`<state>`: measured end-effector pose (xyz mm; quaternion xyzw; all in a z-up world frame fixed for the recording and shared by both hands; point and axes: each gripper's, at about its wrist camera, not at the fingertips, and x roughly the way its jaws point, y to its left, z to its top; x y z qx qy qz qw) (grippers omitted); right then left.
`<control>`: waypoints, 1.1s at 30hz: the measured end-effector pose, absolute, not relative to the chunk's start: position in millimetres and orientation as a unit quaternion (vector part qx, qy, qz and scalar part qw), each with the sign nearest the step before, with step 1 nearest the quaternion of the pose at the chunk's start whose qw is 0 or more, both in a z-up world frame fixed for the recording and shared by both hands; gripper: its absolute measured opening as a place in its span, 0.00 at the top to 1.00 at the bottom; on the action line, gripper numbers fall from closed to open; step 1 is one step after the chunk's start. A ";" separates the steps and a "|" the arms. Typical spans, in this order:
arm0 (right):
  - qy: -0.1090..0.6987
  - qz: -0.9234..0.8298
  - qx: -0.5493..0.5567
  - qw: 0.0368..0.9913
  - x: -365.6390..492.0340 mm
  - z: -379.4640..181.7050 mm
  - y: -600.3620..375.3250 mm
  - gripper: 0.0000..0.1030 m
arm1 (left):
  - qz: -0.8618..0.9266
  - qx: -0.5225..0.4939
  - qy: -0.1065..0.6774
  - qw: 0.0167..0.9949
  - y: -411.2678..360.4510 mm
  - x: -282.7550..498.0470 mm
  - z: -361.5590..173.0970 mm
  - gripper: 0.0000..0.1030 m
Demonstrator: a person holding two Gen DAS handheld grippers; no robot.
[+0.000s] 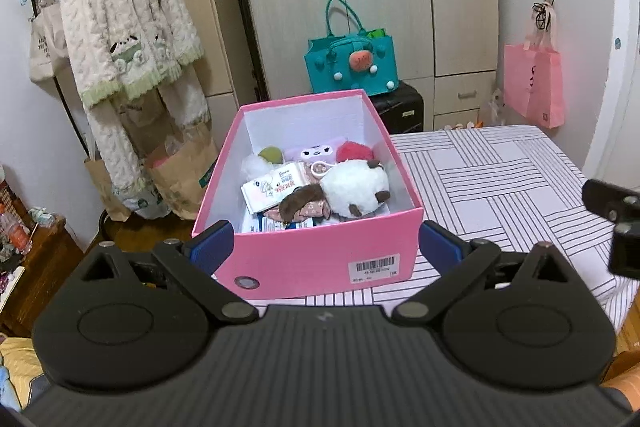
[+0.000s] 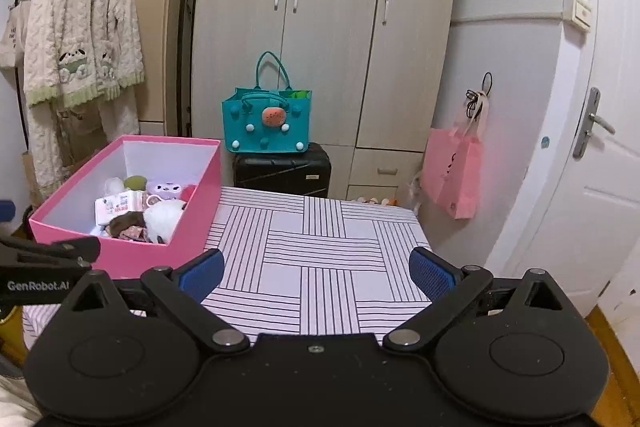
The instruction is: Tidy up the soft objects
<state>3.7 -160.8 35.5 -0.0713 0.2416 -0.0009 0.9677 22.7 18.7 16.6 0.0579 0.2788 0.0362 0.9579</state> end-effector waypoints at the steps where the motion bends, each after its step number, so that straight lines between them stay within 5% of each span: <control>1: 0.241 -0.001 -0.074 0.968 4.0 34.6 -160.6 0.02 | 0.033 0.055 0.278 0.958 18.5 22.0 16.9 0.03; 33: 0.244 -0.006 -0.033 0.969 0.3 33.0 -171.3 0.02 | 0.028 0.045 0.276 0.960 19.3 17.3 16.3 0.03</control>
